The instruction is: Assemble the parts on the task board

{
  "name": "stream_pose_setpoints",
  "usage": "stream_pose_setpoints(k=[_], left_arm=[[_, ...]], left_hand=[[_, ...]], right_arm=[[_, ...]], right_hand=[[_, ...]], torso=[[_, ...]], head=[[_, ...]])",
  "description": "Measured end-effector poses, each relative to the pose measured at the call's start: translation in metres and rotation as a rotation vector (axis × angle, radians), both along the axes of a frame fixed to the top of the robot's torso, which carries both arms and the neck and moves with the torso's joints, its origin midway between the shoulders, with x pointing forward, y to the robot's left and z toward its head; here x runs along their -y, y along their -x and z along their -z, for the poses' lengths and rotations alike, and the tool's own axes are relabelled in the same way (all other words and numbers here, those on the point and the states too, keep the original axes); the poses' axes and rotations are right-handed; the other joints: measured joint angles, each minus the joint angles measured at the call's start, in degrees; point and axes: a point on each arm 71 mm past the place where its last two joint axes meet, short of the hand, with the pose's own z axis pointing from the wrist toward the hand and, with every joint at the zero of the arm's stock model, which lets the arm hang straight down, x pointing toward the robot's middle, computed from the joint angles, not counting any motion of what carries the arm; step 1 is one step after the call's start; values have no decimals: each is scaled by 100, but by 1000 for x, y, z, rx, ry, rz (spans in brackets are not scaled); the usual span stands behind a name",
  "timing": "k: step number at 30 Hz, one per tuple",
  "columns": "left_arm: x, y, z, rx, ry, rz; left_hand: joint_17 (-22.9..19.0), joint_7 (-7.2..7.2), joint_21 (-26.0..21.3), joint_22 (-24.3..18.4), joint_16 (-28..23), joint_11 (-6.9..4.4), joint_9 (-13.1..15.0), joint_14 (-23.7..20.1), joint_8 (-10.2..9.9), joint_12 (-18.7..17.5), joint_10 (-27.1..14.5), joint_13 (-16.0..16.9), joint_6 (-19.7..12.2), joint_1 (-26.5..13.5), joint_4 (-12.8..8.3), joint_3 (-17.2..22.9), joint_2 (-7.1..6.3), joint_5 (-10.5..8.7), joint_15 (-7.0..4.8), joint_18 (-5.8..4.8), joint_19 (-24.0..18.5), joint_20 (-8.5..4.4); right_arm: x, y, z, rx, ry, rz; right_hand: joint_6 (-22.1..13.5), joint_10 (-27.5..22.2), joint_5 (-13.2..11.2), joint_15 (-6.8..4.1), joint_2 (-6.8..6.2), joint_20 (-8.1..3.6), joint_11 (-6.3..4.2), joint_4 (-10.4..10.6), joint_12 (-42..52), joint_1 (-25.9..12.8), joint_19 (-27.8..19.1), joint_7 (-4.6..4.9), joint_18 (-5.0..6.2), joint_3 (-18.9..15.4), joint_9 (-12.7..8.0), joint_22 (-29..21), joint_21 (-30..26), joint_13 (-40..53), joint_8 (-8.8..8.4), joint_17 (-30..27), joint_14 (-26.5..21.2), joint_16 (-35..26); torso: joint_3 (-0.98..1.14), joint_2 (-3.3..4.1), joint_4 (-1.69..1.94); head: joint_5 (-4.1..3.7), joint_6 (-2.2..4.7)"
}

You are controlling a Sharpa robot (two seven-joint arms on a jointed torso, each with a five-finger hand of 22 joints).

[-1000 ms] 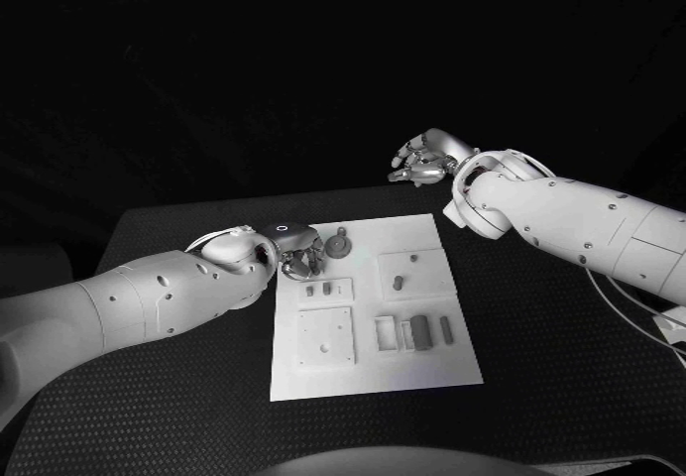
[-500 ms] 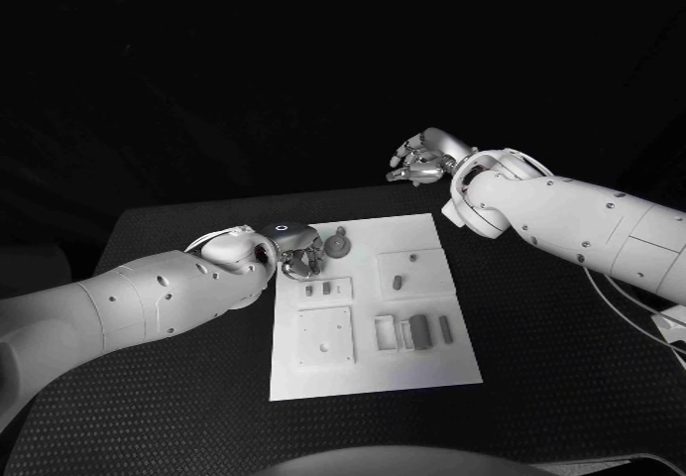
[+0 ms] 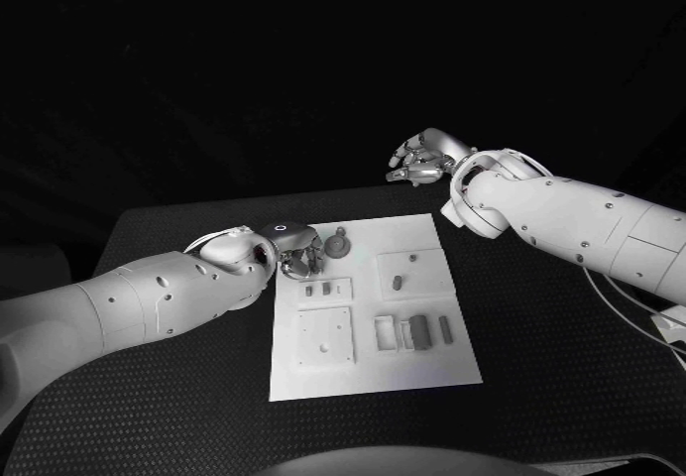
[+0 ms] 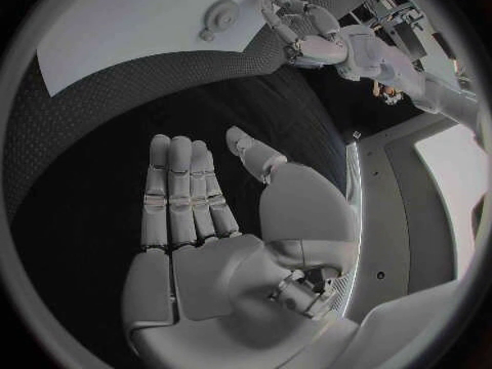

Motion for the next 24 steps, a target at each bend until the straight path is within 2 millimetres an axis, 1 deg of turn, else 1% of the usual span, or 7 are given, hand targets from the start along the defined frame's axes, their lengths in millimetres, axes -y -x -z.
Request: stream_pose_setpoints(k=[17,24], left_arm=[[1,-1,0,6,3,1],[3,-2,0,7,4,6]], left_hand=[[-5,0,0,-1,23,10,3,2,14,-1,-9,5,0,-18,-1,-1,15,10,2,0,-22,-21],[-5,0,0,-1,23,10,4,3,8,-1,-10,4,0,-18,-8,-8,15,10,3,0,-22,-21]], right_arm=[[-1,0,0,0,0,-1],[-1,0,0,0,0,-2]], right_hand=[[-3,0,0,0,0,0,0,-16,0,0,0,-9,0,-16,0,0,0,-5,0,10,0,0],[21,1,0,0,0,0,0,-16,0,0,0,2,0,-16,0,6,0,-11,0,16,0,-17]], torso=[[3,0,-1],[2,0,-1]], head=[[-8,-3],[-4,-3]])
